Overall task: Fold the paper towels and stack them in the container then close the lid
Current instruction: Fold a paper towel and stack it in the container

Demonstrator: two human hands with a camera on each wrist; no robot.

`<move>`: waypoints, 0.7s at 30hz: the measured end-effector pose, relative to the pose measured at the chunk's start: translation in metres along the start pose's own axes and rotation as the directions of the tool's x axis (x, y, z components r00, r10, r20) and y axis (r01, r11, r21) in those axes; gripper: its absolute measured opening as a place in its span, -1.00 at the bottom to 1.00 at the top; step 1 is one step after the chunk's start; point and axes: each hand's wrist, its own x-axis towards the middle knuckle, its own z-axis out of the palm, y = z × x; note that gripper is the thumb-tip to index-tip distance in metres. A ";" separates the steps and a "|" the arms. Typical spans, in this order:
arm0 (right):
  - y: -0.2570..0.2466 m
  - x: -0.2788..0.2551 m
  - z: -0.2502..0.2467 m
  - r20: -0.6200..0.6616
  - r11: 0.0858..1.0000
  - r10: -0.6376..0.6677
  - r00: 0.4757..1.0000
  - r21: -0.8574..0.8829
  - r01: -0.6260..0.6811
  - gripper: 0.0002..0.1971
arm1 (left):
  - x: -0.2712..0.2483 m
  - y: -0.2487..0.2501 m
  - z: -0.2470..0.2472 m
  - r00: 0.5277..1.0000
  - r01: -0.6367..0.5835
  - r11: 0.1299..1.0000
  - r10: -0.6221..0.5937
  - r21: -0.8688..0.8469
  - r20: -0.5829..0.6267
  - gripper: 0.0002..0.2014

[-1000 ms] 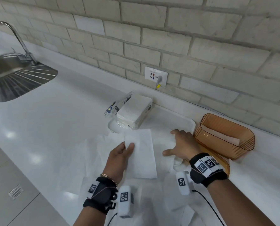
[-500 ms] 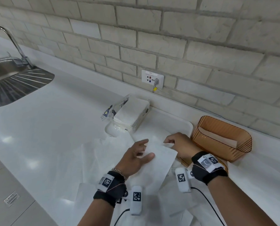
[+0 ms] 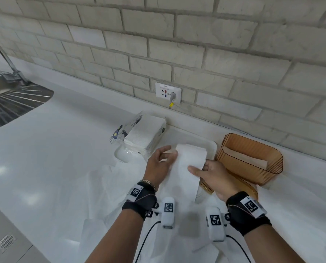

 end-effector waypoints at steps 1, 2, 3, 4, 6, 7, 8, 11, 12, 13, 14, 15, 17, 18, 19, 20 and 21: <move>0.001 0.001 -0.003 -0.063 1.000 -0.019 0.998 -0.006 0.018 -0.82 | 0.011 -0.001 0.000 0.999 -0.028 0.988 0.030 0.153 -0.012 -0.61; 0.001 0.001 -0.008 -0.115 0.999 -0.034 0.993 -0.014 0.032 -0.86 | 0.021 -0.003 -0.001 0.998 -0.058 0.931 0.063 0.360 -0.003 -0.57; -0.001 0.000 -0.013 -0.157 0.999 -0.043 0.987 -0.033 0.039 -0.89 | 0.031 -0.004 -0.001 0.996 -0.082 0.818 0.083 0.570 0.025 -0.50; -0.001 0.000 -0.019 -0.190 0.997 -0.055 0.980 -0.059 0.045 -0.91 | 0.040 -0.006 0.000 0.995 -0.099 0.678 0.079 0.729 0.063 -0.40; -0.003 -0.004 -0.029 -0.238 0.992 -0.080 0.968 -0.111 0.055 -0.91 | 0.052 -0.008 0.005 0.990 -0.139 0.432 0.045 0.891 0.133 -0.17; -0.005 -0.006 -0.032 -0.256 0.989 -0.091 0.962 -0.134 0.057 -0.91 | 0.057 -0.009 0.009 0.987 -0.159 0.330 0.031 0.931 0.158 -0.05; -0.005 -0.008 -0.036 -0.268 0.986 -0.099 0.958 -0.154 0.058 -0.91 | 0.061 -0.010 0.013 0.985 -0.170 0.245 0.023 0.954 0.170 0.04; -0.007 -0.015 -0.042 -0.281 0.979 -0.110 0.953 -0.197 0.055 -0.92 | 0.071 -0.010 0.023 0.986 -0.163 0.149 -0.011 0.975 0.166 0.08; -0.007 -0.017 -0.043 -0.282 0.978 -0.105 0.954 -0.203 0.048 -0.92 | 0.074 -0.008 0.025 0.985 -0.155 0.167 -0.044 0.974 0.165 0.04; -0.006 -0.019 -0.044 -0.283 0.978 -0.095 0.954 -0.206 0.036 -0.92 | 0.076 -0.005 0.025 0.983 -0.141 0.204 -0.089 0.969 0.162 0.00; -0.006 -0.020 -0.045 -0.281 0.978 -0.087 0.956 -0.208 0.029 -0.93 | 0.079 -0.003 0.025 0.978 -0.122 0.253 -0.134 0.960 0.160 -0.02; -0.005 -0.021 -0.044 -0.276 0.979 -0.081 0.958 -0.202 0.024 -0.93 | 0.080 0.000 0.025 0.975 -0.102 0.306 -0.160 0.947 0.157 -0.05; -0.005 -0.023 -0.044 -0.261 0.985 -0.065 0.963 -0.169 0.021 -0.91 | 0.080 0.004 0.024 0.977 -0.076 0.431 -0.147 0.899 0.153 -0.20; -0.006 -0.024 -0.044 -0.251 0.988 -0.057 0.966 -0.152 0.019 -0.90 | 0.079 0.006 0.022 0.983 -0.079 0.509 -0.103 0.857 0.152 -0.31; -0.007 -0.026 -0.044 -0.235 0.990 -0.051 0.971 -0.138 0.019 -0.88 | 0.077 0.009 0.020 0.988 -0.091 0.595 -0.047 0.799 0.148 -0.40; -0.008 -0.027 -0.043 -0.217 0.992 -0.049 0.975 -0.126 0.022 -0.87 | 0.073 0.014 0.016 0.990 -0.121 0.673 0.024 0.730 0.142 -0.49; -0.011 -0.029 -0.042 -0.198 0.993 -0.050 0.979 -0.113 0.028 -0.86 | 0.066 0.022 0.012 0.988 -0.150 0.732 0.089 0.665 0.126 -0.57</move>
